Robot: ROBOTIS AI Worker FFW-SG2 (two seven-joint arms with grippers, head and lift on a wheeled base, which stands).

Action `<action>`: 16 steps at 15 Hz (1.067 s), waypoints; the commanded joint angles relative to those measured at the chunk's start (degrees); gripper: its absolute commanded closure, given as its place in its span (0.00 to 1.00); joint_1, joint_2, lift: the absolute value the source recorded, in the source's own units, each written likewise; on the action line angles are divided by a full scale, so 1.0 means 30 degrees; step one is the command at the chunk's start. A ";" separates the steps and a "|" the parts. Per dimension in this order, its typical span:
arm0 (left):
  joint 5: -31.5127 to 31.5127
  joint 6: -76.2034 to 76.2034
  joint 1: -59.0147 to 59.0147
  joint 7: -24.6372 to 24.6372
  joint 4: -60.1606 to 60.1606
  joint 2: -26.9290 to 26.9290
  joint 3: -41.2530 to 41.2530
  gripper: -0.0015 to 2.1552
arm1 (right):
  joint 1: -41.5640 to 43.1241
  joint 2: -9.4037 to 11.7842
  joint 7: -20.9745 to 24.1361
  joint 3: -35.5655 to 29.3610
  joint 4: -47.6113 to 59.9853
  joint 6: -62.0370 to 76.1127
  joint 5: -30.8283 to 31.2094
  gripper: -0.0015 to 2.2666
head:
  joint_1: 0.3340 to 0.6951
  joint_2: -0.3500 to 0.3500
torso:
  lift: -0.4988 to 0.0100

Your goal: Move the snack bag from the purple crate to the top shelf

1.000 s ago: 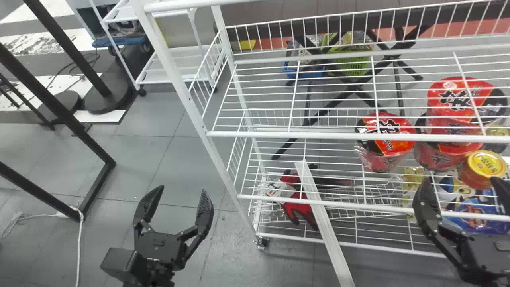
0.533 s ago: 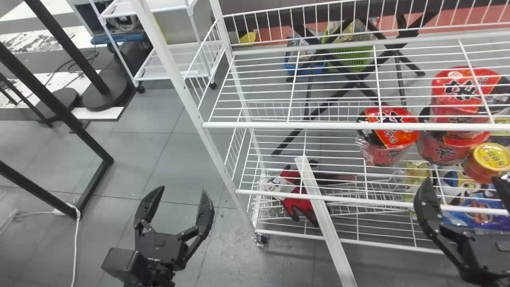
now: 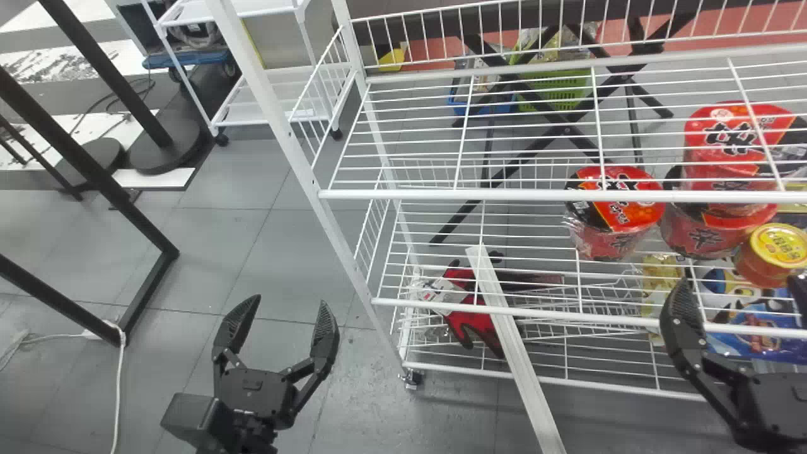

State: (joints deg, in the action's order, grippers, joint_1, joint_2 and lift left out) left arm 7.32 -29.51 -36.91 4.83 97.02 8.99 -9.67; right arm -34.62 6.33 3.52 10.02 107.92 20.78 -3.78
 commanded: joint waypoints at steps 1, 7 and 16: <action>0.0022 -0.0021 0.0000 0.0001 -0.0027 0.0021 -0.0001 0.05 | 0.0025 -0.0029 0.0056 0.0029 -0.0057 -0.0116 0.0000 0.01 | 1.00 0.88 | 0.09; -0.0008 0.0038 0.0117 0.0030 -0.0085 -0.0008 -0.0001 0.05 | 0.0201 -0.0058 -0.0120 -0.0059 -0.0379 0.0704 -0.0645 0.01 | 1.00 0.87 | 0.09; -0.0008 0.0096 -0.0059 0.0001 -0.0056 -0.0008 -0.0147 0.05 | 0.0025 -0.0058 0.0056 -0.0293 0.0060 -0.0409 -0.0732 0.01 | 1.00 0.86 | 0.09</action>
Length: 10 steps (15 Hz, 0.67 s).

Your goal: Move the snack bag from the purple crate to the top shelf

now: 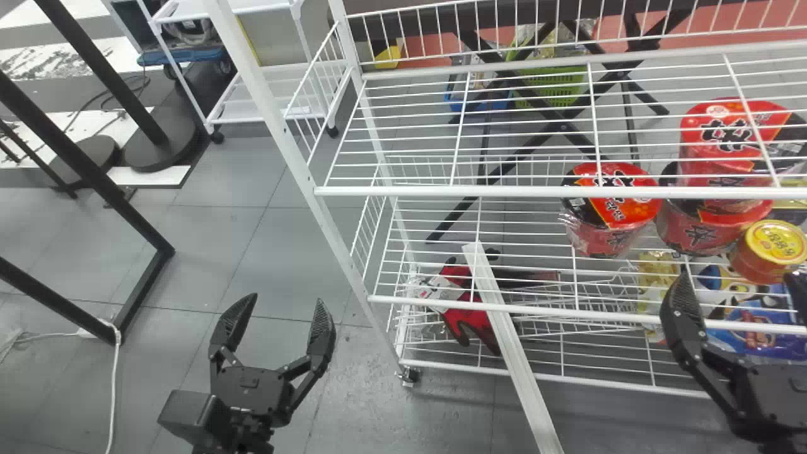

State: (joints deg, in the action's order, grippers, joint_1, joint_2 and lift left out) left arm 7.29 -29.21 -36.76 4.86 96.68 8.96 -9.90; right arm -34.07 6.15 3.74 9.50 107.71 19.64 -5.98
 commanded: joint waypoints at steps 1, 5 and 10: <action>0.0001 -0.0003 -0.0170 -0.0008 0.0028 0.0000 -0.0068 0.05 | -0.0420 0.0030 -0.0016 -0.0324 0.0425 -0.0089 0.0000 0.01 | 1.00 0.86 | 0.09; 0.0001 -0.0062 -0.0170 0.0022 0.0057 0.0000 -0.0068 0.05 | -0.1533 0.0059 -0.0075 -0.1086 0.1948 -0.0264 -0.0235 0.01 | 1.00 0.84 | 0.09; 0.0118 -0.0179 -0.0111 0.0051 -0.0148 0.0059 -0.0068 0.05 | -0.2822 0.0059 -0.0690 -0.3108 0.3999 -0.2257 -0.1699 0.01 | 1.00 0.77 | 0.09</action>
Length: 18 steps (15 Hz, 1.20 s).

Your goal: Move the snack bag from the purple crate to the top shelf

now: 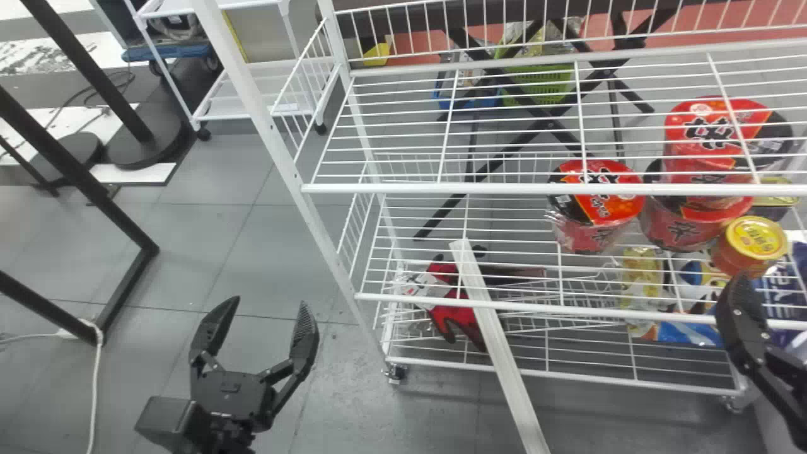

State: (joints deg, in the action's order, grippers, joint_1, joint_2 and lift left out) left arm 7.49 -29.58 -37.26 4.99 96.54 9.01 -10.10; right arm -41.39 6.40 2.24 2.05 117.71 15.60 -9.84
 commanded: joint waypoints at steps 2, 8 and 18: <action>0.0169 -0.0115 0.0114 0.0036 -0.0276 0.0042 -0.0001 0.05 | -0.0882 -0.0054 -0.0689 -0.1593 0.1780 -0.2960 -0.1290 0.01 | 1.00 0.74 | 0.09; 0.0550 -0.0642 0.0554 0.0065 -0.1213 0.0189 -0.0060 0.05 | -0.2815 -0.0259 -0.1451 -0.5197 0.5618 -1.1280 -0.4834 0.01 | 1.00 0.66 | 0.09; 0.0638 -0.0994 0.1081 0.0124 -0.2209 0.0218 -0.0030 0.05 | -0.2581 -0.2152 -0.5933 -1.4161 0.8431 -2.3760 -1.0928 0.01 | 1.00 0.58 | 0.09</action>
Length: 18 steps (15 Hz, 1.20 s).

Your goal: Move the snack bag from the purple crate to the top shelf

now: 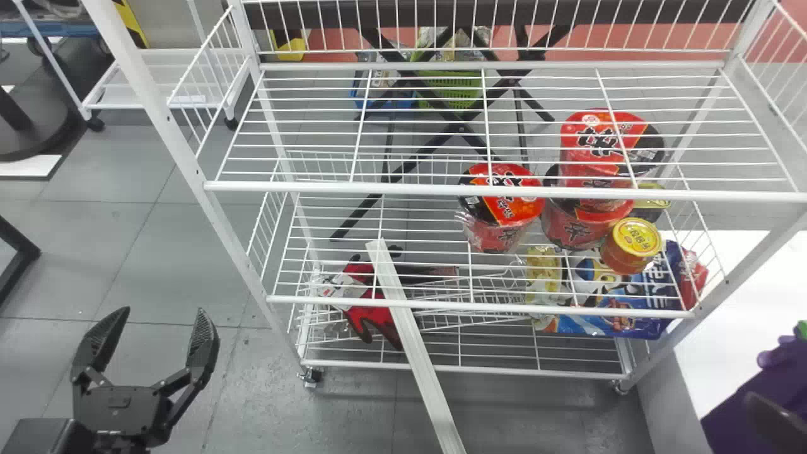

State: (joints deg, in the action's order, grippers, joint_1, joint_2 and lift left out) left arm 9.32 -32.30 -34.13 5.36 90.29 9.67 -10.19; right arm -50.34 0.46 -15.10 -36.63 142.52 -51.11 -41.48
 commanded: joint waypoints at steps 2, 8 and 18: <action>0.0027 -0.0143 0.0039 0.0001 -0.0156 -0.0001 0.0000 0.05 | 0.2190 -0.0171 -0.2262 -0.4373 0.0161 -0.6094 -0.1436 0.01 | 1.00 0.55 | 0.09; -0.0002 -0.0143 0.0068 0.0089 -0.0156 -0.0059 0.0205 0.05 | 0.6116 -0.0171 -0.5016 -1.3016 -0.0835 -1.2989 -0.4834 0.01 | 1.00 0.39 | 0.09; -0.0061 -0.0494 0.0039 0.0089 -0.0478 -0.0118 0.0263 0.05 | 0.6379 0.0930 -0.3697 -1.4364 -0.7339 -1.2989 -0.1143 0.01 | 1.00 0.00 | 0.09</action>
State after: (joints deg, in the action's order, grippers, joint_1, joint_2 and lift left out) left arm 9.16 -33.60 -34.01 5.62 89.16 9.28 -9.39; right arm -31.20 1.31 -26.76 -80.67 124.39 -89.96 -46.71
